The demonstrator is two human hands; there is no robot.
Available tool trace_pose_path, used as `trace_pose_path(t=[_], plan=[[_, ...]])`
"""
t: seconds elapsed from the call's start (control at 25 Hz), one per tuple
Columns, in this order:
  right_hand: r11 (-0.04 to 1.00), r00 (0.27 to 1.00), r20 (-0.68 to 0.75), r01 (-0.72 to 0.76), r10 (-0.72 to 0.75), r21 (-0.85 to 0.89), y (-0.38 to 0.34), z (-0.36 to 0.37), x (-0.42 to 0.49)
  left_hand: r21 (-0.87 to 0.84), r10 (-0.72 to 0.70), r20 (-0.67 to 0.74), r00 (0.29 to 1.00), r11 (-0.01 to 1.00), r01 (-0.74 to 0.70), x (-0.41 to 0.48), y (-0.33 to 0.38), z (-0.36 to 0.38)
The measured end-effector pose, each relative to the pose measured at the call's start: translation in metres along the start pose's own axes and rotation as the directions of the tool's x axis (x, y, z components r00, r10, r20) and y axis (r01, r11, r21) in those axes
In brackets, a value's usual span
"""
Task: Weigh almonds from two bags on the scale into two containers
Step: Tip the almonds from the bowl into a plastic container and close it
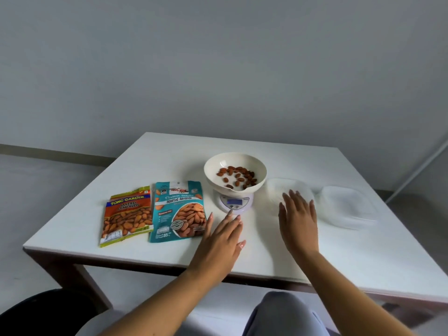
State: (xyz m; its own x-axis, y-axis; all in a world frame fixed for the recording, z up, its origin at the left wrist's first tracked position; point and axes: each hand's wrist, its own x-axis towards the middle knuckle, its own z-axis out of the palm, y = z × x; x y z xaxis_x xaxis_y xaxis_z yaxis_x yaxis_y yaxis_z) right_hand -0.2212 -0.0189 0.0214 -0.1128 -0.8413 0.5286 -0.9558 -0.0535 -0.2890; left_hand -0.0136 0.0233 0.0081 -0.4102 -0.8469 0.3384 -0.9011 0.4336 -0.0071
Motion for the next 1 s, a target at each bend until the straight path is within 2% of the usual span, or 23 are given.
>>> trace_pose_path(t=[0.16,0.24,0.28,0.36,0.44,0.52,0.6,0.68,0.76,0.84,1.0], plan=[[0.996,0.995,-0.04,0.091,-0.092,-0.009,-0.001,-0.016,-0.024,-0.04,-0.085,0.058,0.995,0.995,0.087,0.0,0.006,0.005],[0.99,0.993,-0.05,0.115,-0.111,0.085,-0.004,-0.024,-0.036,-0.188,-0.071,0.02,0.997,0.979,0.073,0.001,0.005,0.001],[0.977,0.992,-0.051,0.124,-0.117,0.175,-0.007,-0.028,-0.04,-0.332,-0.075,0.04,0.996,0.94,0.085,0.001,0.004,-0.003],[0.918,0.99,-0.065,0.143,-0.128,0.369,-0.012,-0.033,-0.046,-0.616,-0.04,0.202,0.979,0.772,0.159,-0.001,0.003,-0.016],[0.867,0.99,-0.071,0.141,-0.123,0.478,-0.022,-0.035,-0.052,-0.697,-0.037,0.263,0.964,0.684,0.216,-0.001,0.002,-0.027],[0.824,0.997,-0.07,0.077,-0.046,0.561,-0.029,-0.034,-0.051,-0.66,-0.05,0.278,0.959,0.716,0.228,0.0,-0.003,-0.036],[0.76,0.994,-0.031,-0.058,0.102,0.647,-0.032,-0.032,-0.047,-0.552,-0.051,0.31,0.949,0.803,0.223,-0.001,-0.01,-0.045],[0.691,0.956,0.085,-0.264,0.282,0.673,-0.031,-0.028,-0.042,-0.403,-0.045,0.36,0.932,0.893,0.199,0.002,-0.016,-0.052],[0.593,0.88,0.255,-0.462,0.402,0.659,-0.032,-0.023,-0.039,-0.27,-0.028,0.381,0.924,0.953,0.14,0.006,-0.015,-0.056],[0.557,0.836,0.351,-0.544,0.422,0.627,-0.033,-0.021,-0.038,-0.2,-0.025,0.391,0.92,0.973,0.112,0.013,-0.009,-0.061],[0.628,0.815,0.48,-0.564,0.323,0.536,-0.032,-0.025,-0.034,-0.201,-0.033,0.366,0.93,0.973,0.114,0.023,0.001,-0.06]])
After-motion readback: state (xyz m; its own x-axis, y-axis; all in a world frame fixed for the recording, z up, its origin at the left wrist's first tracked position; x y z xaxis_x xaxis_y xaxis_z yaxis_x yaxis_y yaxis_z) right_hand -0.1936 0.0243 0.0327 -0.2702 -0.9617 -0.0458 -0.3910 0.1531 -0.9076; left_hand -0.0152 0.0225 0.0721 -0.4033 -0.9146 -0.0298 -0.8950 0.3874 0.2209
